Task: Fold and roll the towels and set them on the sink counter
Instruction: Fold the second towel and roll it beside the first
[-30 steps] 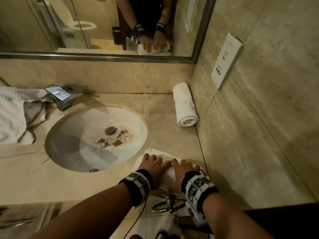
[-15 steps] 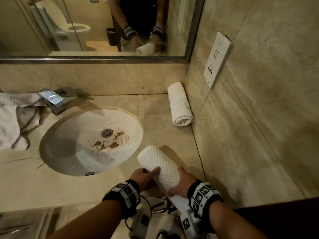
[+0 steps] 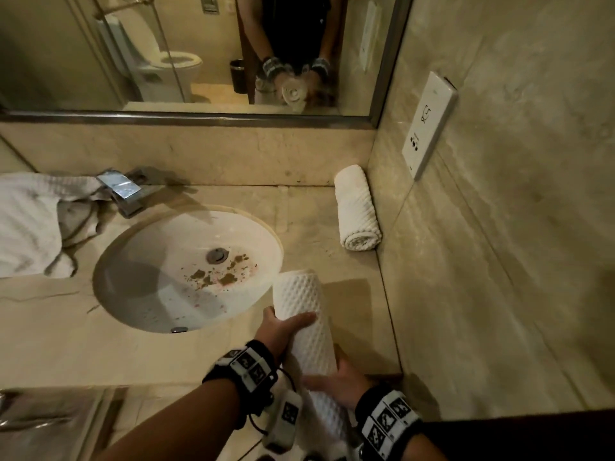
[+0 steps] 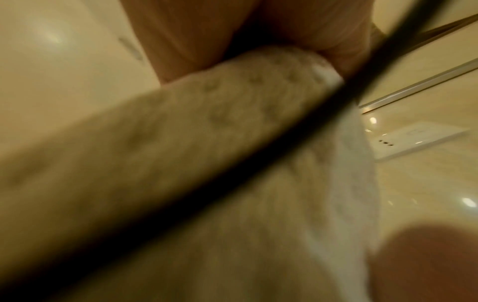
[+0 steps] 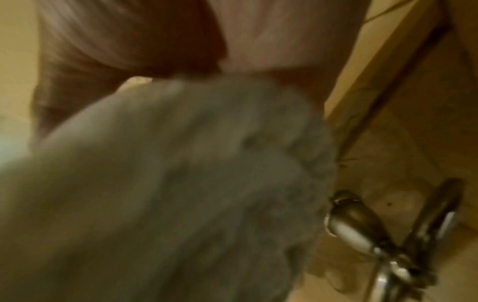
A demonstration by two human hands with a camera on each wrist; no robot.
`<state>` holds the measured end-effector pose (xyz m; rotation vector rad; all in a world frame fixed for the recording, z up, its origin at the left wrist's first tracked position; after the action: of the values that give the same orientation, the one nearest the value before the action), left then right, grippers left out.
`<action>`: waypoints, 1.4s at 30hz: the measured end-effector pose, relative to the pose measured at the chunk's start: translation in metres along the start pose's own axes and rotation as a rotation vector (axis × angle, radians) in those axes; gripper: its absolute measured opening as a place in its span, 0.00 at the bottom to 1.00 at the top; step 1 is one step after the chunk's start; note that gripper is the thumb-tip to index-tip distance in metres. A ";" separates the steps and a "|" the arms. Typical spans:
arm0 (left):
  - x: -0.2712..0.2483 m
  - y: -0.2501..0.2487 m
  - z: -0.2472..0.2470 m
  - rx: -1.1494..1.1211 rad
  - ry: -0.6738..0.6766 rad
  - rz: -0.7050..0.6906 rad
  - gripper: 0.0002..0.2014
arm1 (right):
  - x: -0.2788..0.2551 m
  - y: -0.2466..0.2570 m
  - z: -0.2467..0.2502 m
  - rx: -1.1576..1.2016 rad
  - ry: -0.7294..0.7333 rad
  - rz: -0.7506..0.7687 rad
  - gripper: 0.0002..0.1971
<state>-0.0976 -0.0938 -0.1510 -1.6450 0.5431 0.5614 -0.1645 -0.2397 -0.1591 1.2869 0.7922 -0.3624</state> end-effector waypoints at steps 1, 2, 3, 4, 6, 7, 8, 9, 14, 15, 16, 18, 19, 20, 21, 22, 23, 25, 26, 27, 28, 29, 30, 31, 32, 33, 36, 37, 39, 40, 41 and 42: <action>0.000 -0.008 0.002 -0.006 0.019 -0.041 0.60 | -0.002 0.004 0.001 0.000 0.004 0.032 0.44; -0.001 -0.018 0.004 -0.008 0.033 -0.071 0.60 | -0.003 0.007 0.002 0.002 0.010 0.058 0.47; -0.001 -0.027 0.005 -0.007 0.047 -0.091 0.59 | -0.004 0.009 0.002 0.032 0.031 0.072 0.50; -0.001 -0.039 0.007 -0.012 0.066 -0.105 0.58 | -0.003 0.013 0.001 0.084 0.051 0.094 0.51; 0.000 -0.061 0.008 -0.048 0.122 -0.137 0.54 | -0.003 0.020 -0.001 0.166 0.086 0.131 0.49; 0.002 -0.071 0.008 -0.057 0.149 -0.155 0.52 | -0.001 0.024 0.000 0.164 0.085 0.162 0.49; 0.005 -0.082 0.008 -0.062 0.169 -0.167 0.52 | 0.000 0.031 0.001 0.146 0.081 0.193 0.50; 0.010 -0.092 0.008 -0.075 0.184 -0.175 0.52 | 0.003 0.039 0.003 0.133 0.071 0.222 0.52; 0.041 -0.134 0.007 -0.173 0.221 -0.177 0.51 | 0.009 0.086 0.021 0.012 -0.017 0.331 0.55; 0.045 -0.140 0.006 -0.185 0.235 -0.181 0.50 | 0.009 0.092 0.024 -0.002 -0.031 0.339 0.54; 0.049 -0.149 0.002 -0.193 0.266 -0.192 0.49 | 0.010 0.100 0.028 -0.017 -0.046 0.340 0.52; 0.054 -0.162 -0.003 -0.194 0.315 -0.216 0.44 | 0.012 0.113 0.032 -0.049 -0.062 0.338 0.47; 0.059 -0.169 -0.005 -0.202 0.323 -0.219 0.42 | 0.014 0.120 0.034 -0.063 -0.080 0.337 0.46; 0.063 -0.174 -0.004 -0.210 0.314 -0.219 0.41 | 0.017 0.126 0.035 -0.065 -0.107 0.331 0.47; 0.070 -0.180 -0.004 -0.225 0.301 -0.213 0.42 | 0.021 0.133 0.037 -0.052 -0.133 0.322 0.47; 0.076 -0.184 -0.004 -0.242 0.294 -0.203 0.43 | 0.025 0.138 0.038 -0.036 -0.156 0.306 0.48; 0.082 -0.189 -0.003 -0.258 0.296 -0.194 0.41 | 0.030 0.143 0.039 -0.024 -0.175 0.286 0.49; 0.095 -0.198 -0.002 -0.278 0.299 -0.171 0.36 | 0.042 0.153 0.040 -0.007 -0.222 0.244 0.51; 0.105 -0.203 -0.001 -0.278 0.283 -0.154 0.35 | 0.049 0.159 0.043 0.002 -0.251 0.228 0.51; 0.112 -0.206 -0.001 -0.278 0.256 -0.137 0.38 | 0.054 0.165 0.044 0.014 -0.279 0.204 0.49; 0.122 -0.208 -0.001 -0.271 0.210 -0.117 0.42 | 0.057 0.171 0.046 0.033 -0.310 0.188 0.45; 0.135 -0.211 -0.002 -0.249 0.167 -0.087 0.49 | 0.064 0.177 0.049 0.059 -0.338 0.172 0.40; 0.147 -0.210 -0.003 -0.208 0.129 -0.053 0.55 | 0.071 0.180 0.051 0.086 -0.358 0.149 0.36; 0.163 -0.209 -0.006 -0.161 0.103 -0.027 0.58 | 0.077 0.185 0.053 0.105 -0.378 0.133 0.33; 0.175 -0.207 -0.010 -0.111 0.085 -0.028 0.58 | 0.083 0.187 0.055 0.121 -0.401 0.110 0.33; 0.180 -0.207 -0.014 -0.046 0.089 -0.031 0.57 | 0.088 0.190 0.057 0.136 -0.422 0.084 0.33; 0.184 -0.205 -0.028 0.132 0.154 0.008 0.50 | 0.115 0.195 0.069 0.251 -0.483 0.011 0.26; 0.182 -0.200 -0.032 0.160 0.189 0.016 0.47 | 0.120 0.196 0.070 0.295 -0.504 -0.004 0.27; 0.192 -0.191 -0.037 0.208 0.253 0.014 0.46 | 0.143 0.193 0.079 0.356 -0.539 -0.029 0.44; 0.194 -0.187 -0.037 0.246 0.280 0.007 0.47 | 0.154 0.189 0.083 0.365 -0.543 -0.040 0.50; 0.200 -0.185 -0.038 0.272 0.299 -0.018 0.48 | 0.165 0.188 0.088 0.366 -0.548 -0.058 0.51; 0.202 -0.183 -0.037 0.300 0.311 -0.051 0.48 | 0.170 0.189 0.090 0.364 -0.544 -0.089 0.46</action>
<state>0.1768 -0.1132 -0.1358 -1.4600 0.7708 0.1732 0.1041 -0.2426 -0.1372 1.3973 0.3255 -0.9168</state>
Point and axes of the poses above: each hand's wrist, its own x-axis towards the middle knuckle, its own z-axis out of the back of the hand, y = z × x, the point moved 3 cm from there along x, towards the middle knuckle
